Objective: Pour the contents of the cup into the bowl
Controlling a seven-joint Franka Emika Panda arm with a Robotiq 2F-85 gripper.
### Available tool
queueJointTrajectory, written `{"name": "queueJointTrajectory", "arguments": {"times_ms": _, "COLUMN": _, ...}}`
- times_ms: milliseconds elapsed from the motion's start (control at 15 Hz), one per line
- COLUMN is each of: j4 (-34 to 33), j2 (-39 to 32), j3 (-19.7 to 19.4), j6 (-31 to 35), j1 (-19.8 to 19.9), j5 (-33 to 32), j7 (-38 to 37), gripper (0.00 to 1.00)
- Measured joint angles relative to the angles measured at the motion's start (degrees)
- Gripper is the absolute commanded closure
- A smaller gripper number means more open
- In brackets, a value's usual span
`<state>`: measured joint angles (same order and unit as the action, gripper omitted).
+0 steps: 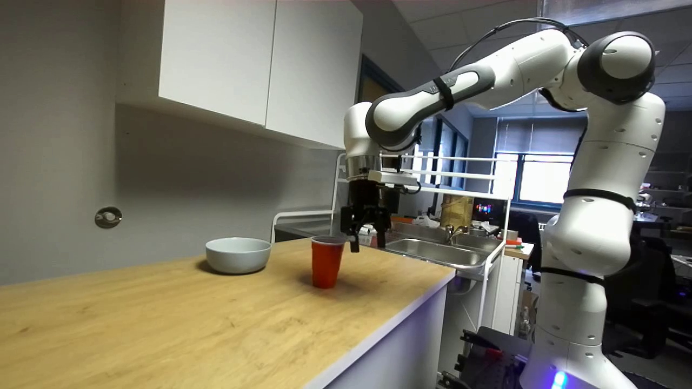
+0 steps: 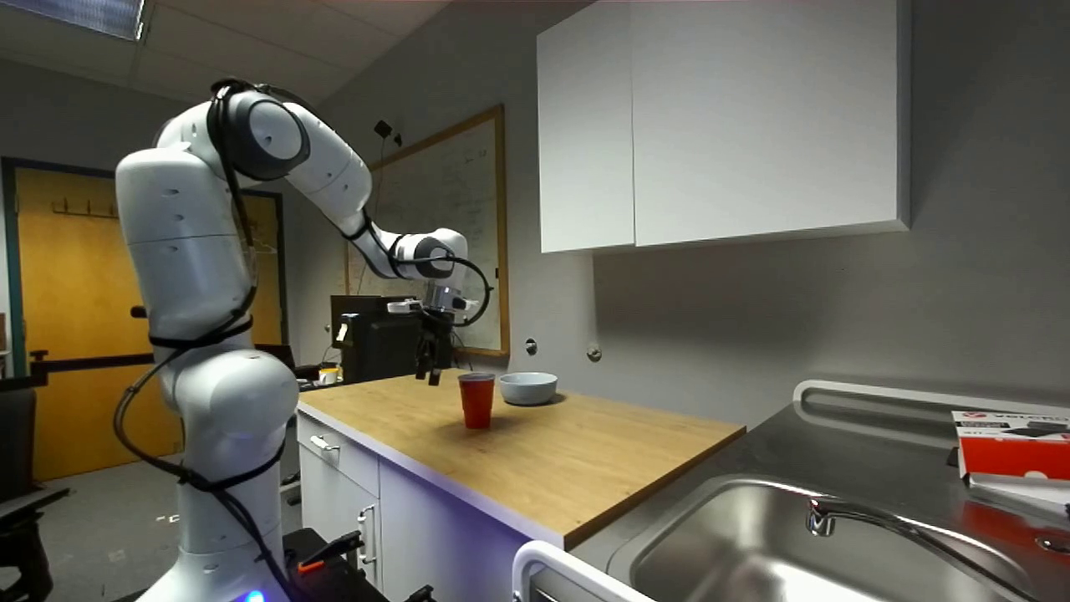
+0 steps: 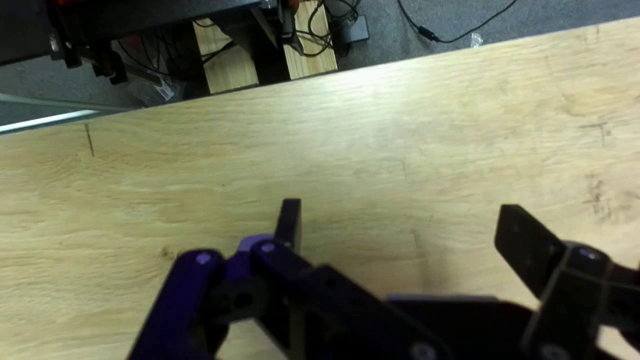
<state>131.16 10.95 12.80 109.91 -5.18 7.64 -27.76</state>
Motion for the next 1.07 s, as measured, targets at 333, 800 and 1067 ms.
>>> {"name": "queueJointTrajectory", "arguments": {"times_ms": 333, "j4": -3.99, "j2": -0.87, "j3": -0.63, "j6": 3.32, "j1": 0.62, "j5": -4.67, "j7": -5.24, "gripper": 0.0}}
{"name": "queueJointTrajectory", "arguments": {"times_ms": 800, "j4": -6.09, "j2": -4.4, "j3": -3.75, "j6": 6.38, "j1": 2.51, "j5": -9.04, "j7": -8.56, "gripper": 0.0}}
{"name": "queueJointTrajectory", "arguments": {"times_ms": 1067, "j4": -6.67, "j2": -8.73, "j3": -5.56, "j6": 8.18, "j1": 2.77, "j5": -9.05, "j7": -8.76, "gripper": 0.25}}
